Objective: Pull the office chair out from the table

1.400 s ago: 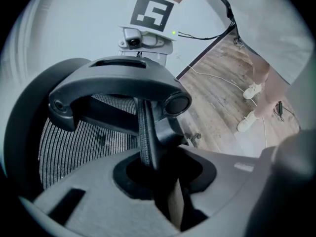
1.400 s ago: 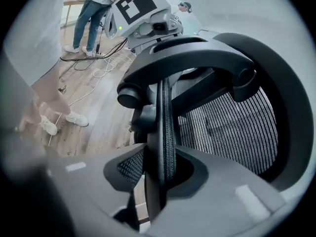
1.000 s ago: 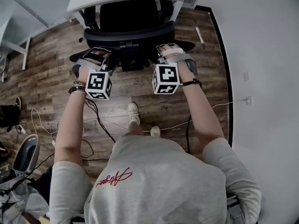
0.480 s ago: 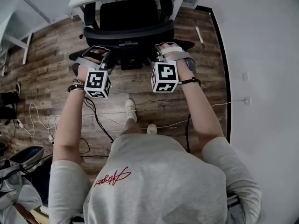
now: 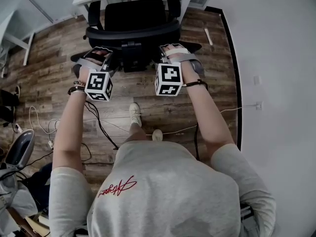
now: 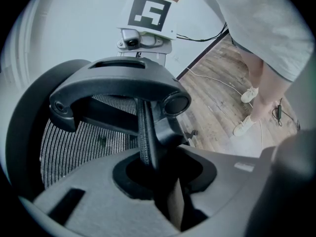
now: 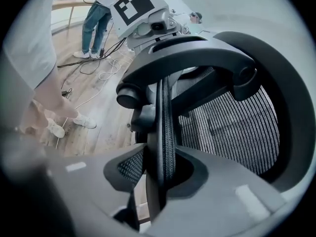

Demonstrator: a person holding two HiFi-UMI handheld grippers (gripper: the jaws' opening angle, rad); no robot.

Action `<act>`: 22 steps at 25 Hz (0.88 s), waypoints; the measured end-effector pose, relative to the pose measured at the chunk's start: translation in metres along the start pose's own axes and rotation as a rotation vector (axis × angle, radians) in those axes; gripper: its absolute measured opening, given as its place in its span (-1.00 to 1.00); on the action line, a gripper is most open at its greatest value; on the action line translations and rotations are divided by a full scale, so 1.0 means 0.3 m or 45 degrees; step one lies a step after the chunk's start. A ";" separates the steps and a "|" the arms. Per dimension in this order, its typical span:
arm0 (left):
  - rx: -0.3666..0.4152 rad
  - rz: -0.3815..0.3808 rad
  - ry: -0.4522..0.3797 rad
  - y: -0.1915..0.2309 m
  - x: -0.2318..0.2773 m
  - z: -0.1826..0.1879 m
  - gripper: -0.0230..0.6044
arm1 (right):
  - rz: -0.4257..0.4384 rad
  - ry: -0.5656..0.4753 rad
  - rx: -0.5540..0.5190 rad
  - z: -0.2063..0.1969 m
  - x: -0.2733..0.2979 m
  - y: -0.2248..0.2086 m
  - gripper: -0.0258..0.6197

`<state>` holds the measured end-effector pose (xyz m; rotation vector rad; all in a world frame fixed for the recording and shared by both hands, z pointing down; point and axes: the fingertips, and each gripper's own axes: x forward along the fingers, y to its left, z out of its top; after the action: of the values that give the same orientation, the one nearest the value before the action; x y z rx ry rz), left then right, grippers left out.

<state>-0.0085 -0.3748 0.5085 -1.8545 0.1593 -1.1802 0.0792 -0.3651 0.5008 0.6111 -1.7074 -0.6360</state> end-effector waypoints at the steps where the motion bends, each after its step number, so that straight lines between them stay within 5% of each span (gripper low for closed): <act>1: 0.001 0.001 0.002 -0.014 -0.003 0.014 -0.59 | 0.002 0.000 0.003 -0.004 -0.009 0.018 -0.59; 22: -0.002 0.017 0.015 -0.096 -0.090 0.152 -0.58 | -0.014 -0.031 -0.018 -0.004 -0.156 0.117 -0.60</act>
<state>0.0027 -0.3156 0.5058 -1.8459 0.1789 -1.1824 0.0877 -0.3078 0.4930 0.6052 -1.7225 -0.6648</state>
